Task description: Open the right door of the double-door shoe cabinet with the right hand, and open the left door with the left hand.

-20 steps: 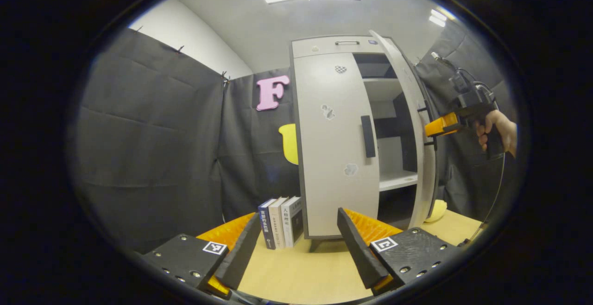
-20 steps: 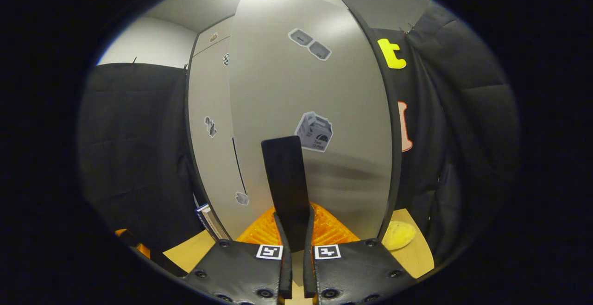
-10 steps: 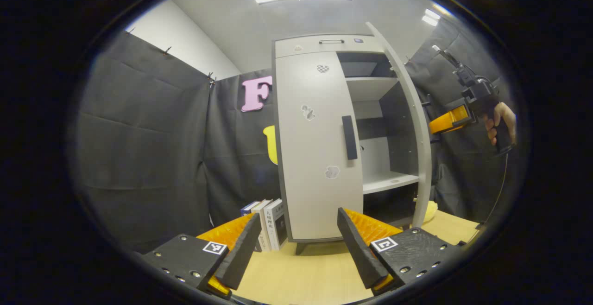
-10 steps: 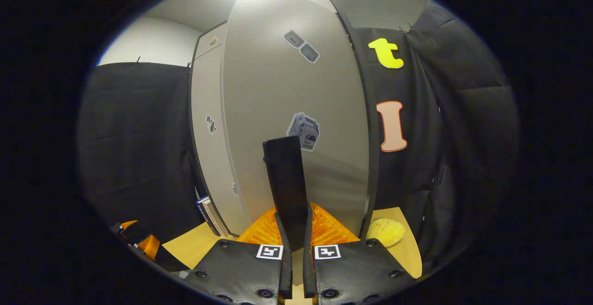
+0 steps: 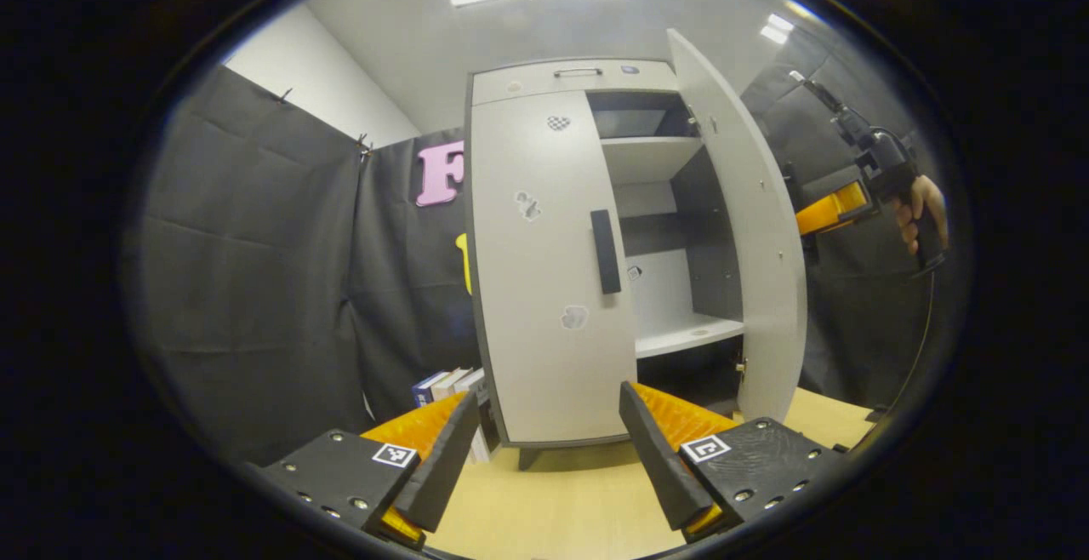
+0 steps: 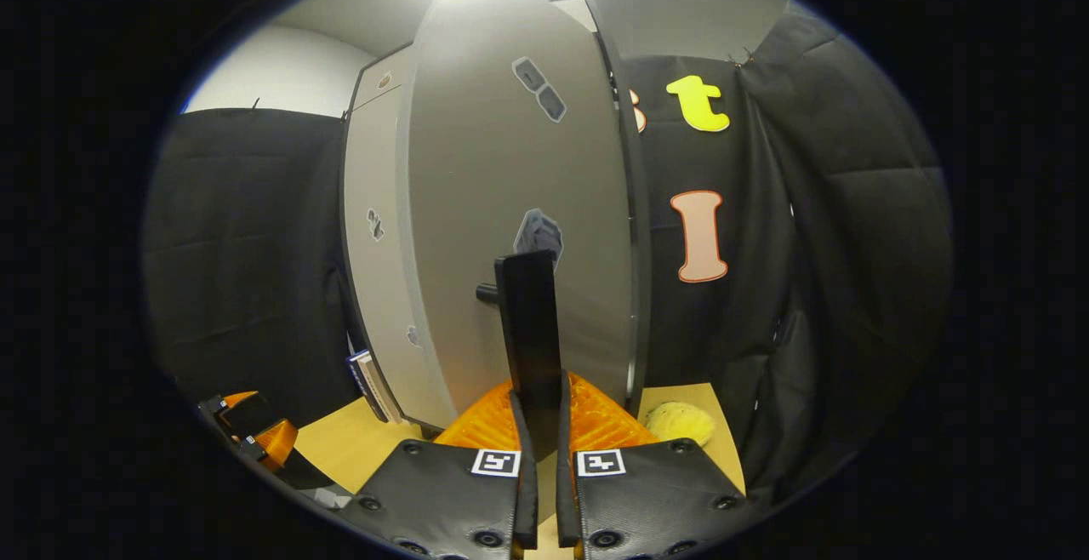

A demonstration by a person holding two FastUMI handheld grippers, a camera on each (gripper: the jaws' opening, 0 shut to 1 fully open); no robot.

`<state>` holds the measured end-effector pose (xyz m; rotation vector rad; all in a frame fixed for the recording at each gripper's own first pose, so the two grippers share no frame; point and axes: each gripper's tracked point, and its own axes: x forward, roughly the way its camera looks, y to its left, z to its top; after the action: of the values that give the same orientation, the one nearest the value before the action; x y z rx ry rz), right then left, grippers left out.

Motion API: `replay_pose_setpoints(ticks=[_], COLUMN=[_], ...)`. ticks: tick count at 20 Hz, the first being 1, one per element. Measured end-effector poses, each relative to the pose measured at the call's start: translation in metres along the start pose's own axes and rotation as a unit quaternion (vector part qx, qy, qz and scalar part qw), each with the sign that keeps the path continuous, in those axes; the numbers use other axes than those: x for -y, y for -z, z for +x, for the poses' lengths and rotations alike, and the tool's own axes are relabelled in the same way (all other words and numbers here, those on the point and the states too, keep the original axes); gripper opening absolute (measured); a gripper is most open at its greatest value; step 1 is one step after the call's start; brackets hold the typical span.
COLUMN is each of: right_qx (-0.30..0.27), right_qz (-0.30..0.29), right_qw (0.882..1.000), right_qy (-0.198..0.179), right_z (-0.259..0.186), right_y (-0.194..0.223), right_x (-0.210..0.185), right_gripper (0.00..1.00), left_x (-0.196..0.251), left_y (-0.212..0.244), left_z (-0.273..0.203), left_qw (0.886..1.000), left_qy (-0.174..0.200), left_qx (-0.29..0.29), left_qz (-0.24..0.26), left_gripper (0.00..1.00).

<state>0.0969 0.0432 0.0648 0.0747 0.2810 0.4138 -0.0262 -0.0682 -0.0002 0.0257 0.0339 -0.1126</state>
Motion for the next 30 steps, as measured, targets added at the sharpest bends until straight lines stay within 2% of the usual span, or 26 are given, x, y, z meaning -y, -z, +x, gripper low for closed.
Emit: replay_pose_setpoints(ticks=[2,7,8,9,11,12,13,14,15,17,18,19,21,23,25,26,27,28,30], right_qx=[-0.001,0.002,0.003,0.005,0.008,0.010,0.011,0.013,0.015,0.024,0.032,0.040,0.050,0.055,0.059,0.058,0.058,0.058,0.058], right_qz=[-0.008,-0.012,-0.010,-0.009,-0.012,-0.012,-0.011,-0.004,0.003,-0.002,-0.007,-0.012,-0.023,-0.038,-0.050,-0.051,-0.047,-0.041,-0.026], right_qw=[1.000,0.999,0.999,0.999,0.999,0.998,0.998,0.998,0.999,0.999,0.999,0.999,0.998,0.997,0.996,0.996,0.996,0.996,0.996], right_qy=[0.008,0.031,0.036,0.041,0.052,0.058,0.061,0.053,0.046,0.043,0.038,0.033,0.025,0.031,0.044,0.048,0.052,0.059,0.068], right_z=[-0.005,-0.014,-0.015,-0.016,-0.018,-0.018,-0.019,-0.019,-0.020,-0.024,-0.029,-0.035,-0.049,-0.063,-0.077,-0.082,-0.087,-0.092,-0.098], right_y=[0.000,-0.001,-0.001,-0.001,-0.001,-0.002,-0.002,-0.003,-0.003,-0.003,-0.005,-0.007,-0.006,-0.003,0.002,0.006,0.009,0.013,0.021], right_x=[0.012,0.042,0.048,0.055,0.068,0.075,0.081,0.080,0.078,0.080,0.079,0.077,0.077,0.082,0.091,0.096,0.097,0.101,0.108], right_gripper=[0.07,0.10,0.06,0.10,0.09,0.09,0.09,0.05,0.08,0.09,0.06,0.09,0.08,0.12,0.06,0.12,0.13,0.20,0.54], left_x=[0.008,0.028,0.032,0.034,0.039,0.041,0.044,0.046,0.048,0.051,0.054,0.055,0.059,0.063,0.070,0.074,0.077,0.080,0.085], left_y=[0.001,-0.001,-0.002,-0.003,-0.004,-0.004,-0.005,-0.005,-0.007,-0.009,-0.011,-0.012,-0.017,-0.024,-0.033,-0.038,-0.044,-0.049,-0.056], left_z=[0.004,0.004,0.004,0.003,0.004,0.003,0.003,0.002,0.001,0.001,0.002,0.003,0.007,0.014,0.020,0.024,0.029,0.033,0.048], left_qw=[1.000,1.000,1.000,1.000,1.000,1.000,1.000,1.000,1.000,1.000,1.000,1.000,1.000,1.000,1.000,1.000,1.000,1.000,1.000], left_qy=[0.004,0.009,0.009,0.008,0.006,0.005,0.004,0.002,0.000,-0.006,-0.009,-0.012,-0.017,-0.021,-0.019,-0.016,-0.013,-0.009,-0.003], left_qx=[-0.002,-0.001,0.000,0.000,0.000,0.000,0.000,0.000,0.001,0.002,0.002,0.002,0.002,0.005,0.011,0.013,0.016,0.019,0.022], left_qz=[-0.001,0.000,0.001,0.001,0.003,0.003,0.004,0.005,0.006,0.010,0.011,0.009,0.004,0.002,0.003,0.002,-0.001,-0.003,-0.004], left_gripper=[1.00,1.00,1.00,0.96,1.00,0.96,1.00,1.00,0.96,1.00,0.96,1.00,0.96,1.00,1.00,1.00,1.00,1.00,0.97])
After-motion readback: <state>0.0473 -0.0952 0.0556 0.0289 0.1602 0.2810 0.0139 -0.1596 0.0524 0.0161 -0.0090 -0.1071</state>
